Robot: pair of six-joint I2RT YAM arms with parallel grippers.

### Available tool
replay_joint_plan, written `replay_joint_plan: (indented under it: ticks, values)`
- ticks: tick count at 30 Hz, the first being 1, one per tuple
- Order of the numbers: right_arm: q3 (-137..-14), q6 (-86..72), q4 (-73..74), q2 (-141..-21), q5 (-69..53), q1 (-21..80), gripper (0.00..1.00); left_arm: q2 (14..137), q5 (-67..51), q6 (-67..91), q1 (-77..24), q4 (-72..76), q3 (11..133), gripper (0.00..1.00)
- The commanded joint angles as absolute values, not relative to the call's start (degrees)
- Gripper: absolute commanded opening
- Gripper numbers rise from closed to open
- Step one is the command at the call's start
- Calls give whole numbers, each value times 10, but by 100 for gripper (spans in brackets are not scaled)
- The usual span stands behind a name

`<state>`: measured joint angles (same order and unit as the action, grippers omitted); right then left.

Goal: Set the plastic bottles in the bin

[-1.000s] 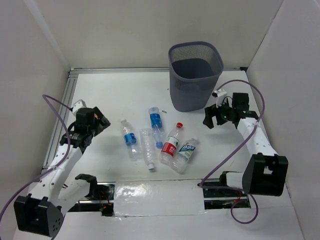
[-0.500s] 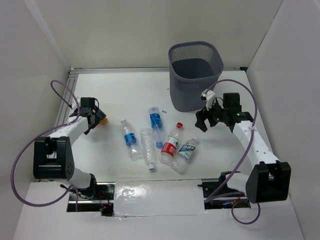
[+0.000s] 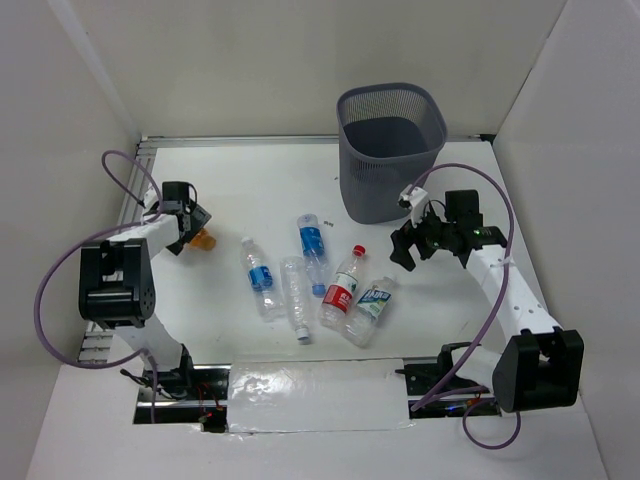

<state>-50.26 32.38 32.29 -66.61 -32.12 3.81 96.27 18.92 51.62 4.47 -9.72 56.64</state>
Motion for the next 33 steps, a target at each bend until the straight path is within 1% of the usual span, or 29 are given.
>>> replay_joint_plan:
  ticks: [1,4,5,6,7,9,10,12,14,15,16,17,18,19,21,22,24,25,27,28,29,31,32,33]
  values:
    - [-533,350,350,-664,-347,37,99,972,191,547,47,-98,569,100]
    - [-533,362,350,-664,-353,37,99,992,183,547,59,-105,570,92]
    - [-533,368,350,-664,-353,43,99,999,183,534,59,-105,579,79]
    - [-533,368,350,-664,-353,43,99,999,177,533,59,-105,579,79]
    - [-533,374,356,-664,-359,43,98,999,177,528,59,-110,586,60]
    - [-533,380,356,-664,-366,49,93,983,161,516,59,-110,586,43]
    - [-533,380,356,-664,-367,49,91,970,146,504,54,-104,586,38]
    - [-525,385,351,-649,-377,49,78,918,122,489,43,-97,586,27]
    - [-506,392,337,-629,-386,49,64,876,81,463,11,-78,586,21]
    - [-499,397,337,-623,-398,49,45,835,43,458,-2,-78,586,17]
    - [-492,403,330,-610,-403,54,34,818,19,448,-27,-62,603,13]
    - [-479,403,323,-605,-409,54,26,804,-3,448,-40,-55,613,10]
    - [-473,409,323,-599,-409,54,19,788,-26,448,-54,-47,627,6]
    - [-468,414,323,-594,-409,60,11,788,-72,448,-83,-33,654,4]
    - [-460,419,317,-587,-409,65,11,782,-101,448,-114,15,691,3]
    - [-460,429,317,-587,-409,65,13,802,-126,448,-143,29,740,0]
    - [-454,434,323,-582,-403,65,19,835,-154,448,-167,53,800,0]
    - [-447,440,329,-582,-403,65,20,877,-177,455,-191,62,862,0]
    - [-440,440,329,-576,-398,70,24,926,-203,455,-214,85,929,0]
    - [-439,440,329,-569,-398,70,24,952,-208,460,-226,90,1008,0]
    - [-433,440,329,-569,-398,70,26,1008,-208,461,-248,91,1051,0]
    - [-433,440,329,-562,-398,70,27,1065,-202,454,-267,60,1138,0]
    - [-427,440,323,-556,-398,76,29,1094,-189,442,-284,43,1225,0]
    - [-427,440,323,-550,-393,76,31,1152,-176,442,-291,24,1267,1]
